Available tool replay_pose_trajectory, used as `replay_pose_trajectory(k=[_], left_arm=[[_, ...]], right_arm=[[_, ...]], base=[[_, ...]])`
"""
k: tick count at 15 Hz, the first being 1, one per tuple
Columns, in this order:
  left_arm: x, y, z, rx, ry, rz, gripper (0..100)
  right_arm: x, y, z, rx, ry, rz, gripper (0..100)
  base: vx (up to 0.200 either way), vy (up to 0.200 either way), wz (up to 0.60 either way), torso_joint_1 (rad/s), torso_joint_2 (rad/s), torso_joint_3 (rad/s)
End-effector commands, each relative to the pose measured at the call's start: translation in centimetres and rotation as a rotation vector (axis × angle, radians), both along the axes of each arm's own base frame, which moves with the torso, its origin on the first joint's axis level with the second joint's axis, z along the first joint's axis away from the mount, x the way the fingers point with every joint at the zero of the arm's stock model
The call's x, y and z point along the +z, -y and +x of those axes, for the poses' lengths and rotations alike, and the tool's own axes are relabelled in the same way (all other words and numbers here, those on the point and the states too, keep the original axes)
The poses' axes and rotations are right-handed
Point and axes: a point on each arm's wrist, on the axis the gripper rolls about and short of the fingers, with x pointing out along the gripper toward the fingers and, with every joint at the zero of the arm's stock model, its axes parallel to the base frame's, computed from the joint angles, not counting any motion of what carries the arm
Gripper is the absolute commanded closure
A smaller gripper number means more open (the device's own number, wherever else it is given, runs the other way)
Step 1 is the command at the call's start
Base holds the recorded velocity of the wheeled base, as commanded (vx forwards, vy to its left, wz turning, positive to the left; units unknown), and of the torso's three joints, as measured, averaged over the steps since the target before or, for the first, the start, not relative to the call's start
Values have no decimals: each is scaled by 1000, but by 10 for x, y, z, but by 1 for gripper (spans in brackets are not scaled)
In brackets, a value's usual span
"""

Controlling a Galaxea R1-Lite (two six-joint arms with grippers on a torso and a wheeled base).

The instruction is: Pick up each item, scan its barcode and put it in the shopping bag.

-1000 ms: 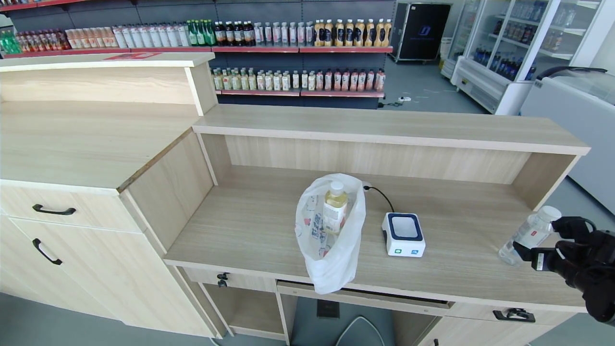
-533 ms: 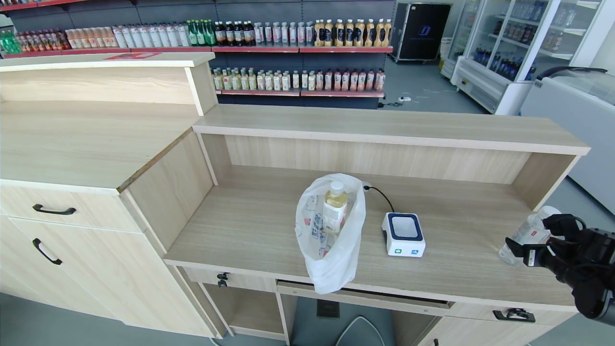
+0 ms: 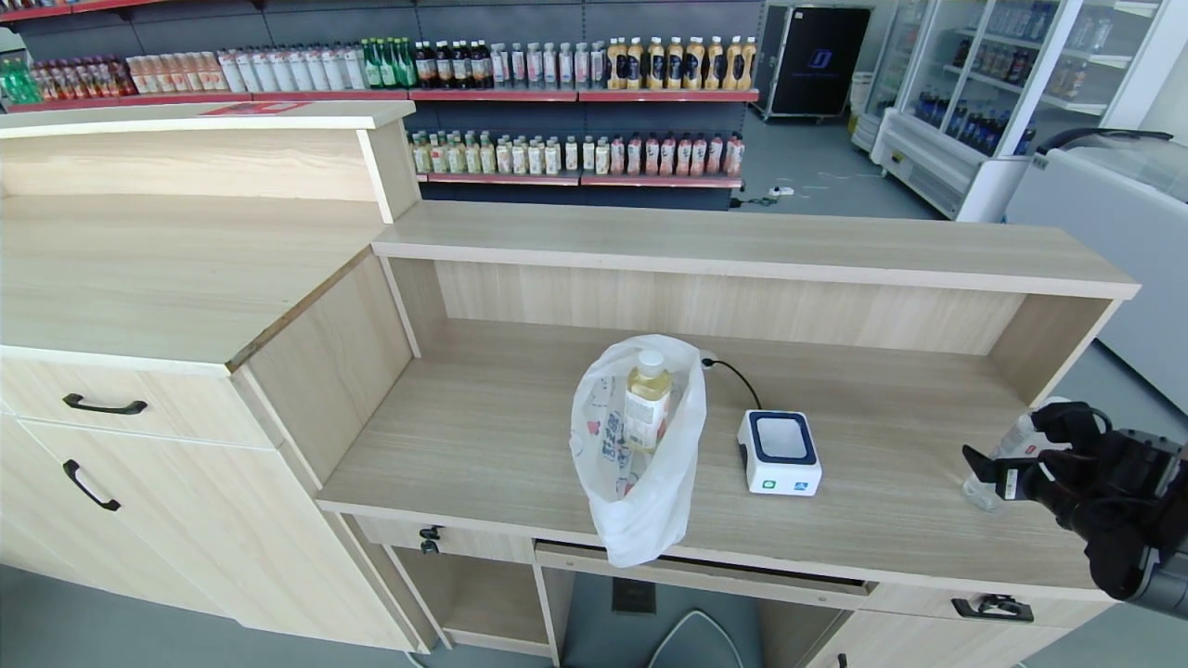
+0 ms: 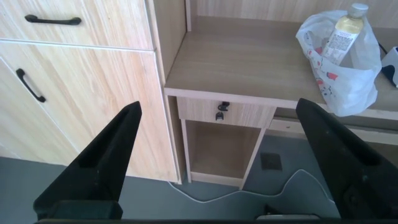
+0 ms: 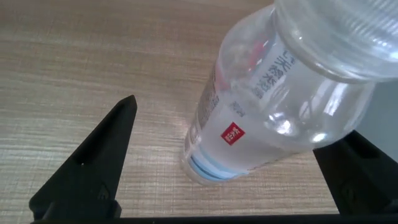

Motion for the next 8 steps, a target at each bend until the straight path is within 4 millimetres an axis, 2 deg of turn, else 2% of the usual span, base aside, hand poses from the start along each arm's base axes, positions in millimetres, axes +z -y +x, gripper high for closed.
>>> replay_pose_trajectory(k=[1, 8], left_arm=[[0, 0, 0, 0, 1, 0, 0], [0, 0, 0, 0, 1, 0, 0]], right_arm=[[-2, -1, 10, 15, 18, -11, 0], [-13, -2, 25, 28, 10, -14, 0]], base=[[0, 0, 0, 0, 0, 0], [0, 0, 0, 0, 0, 0]])
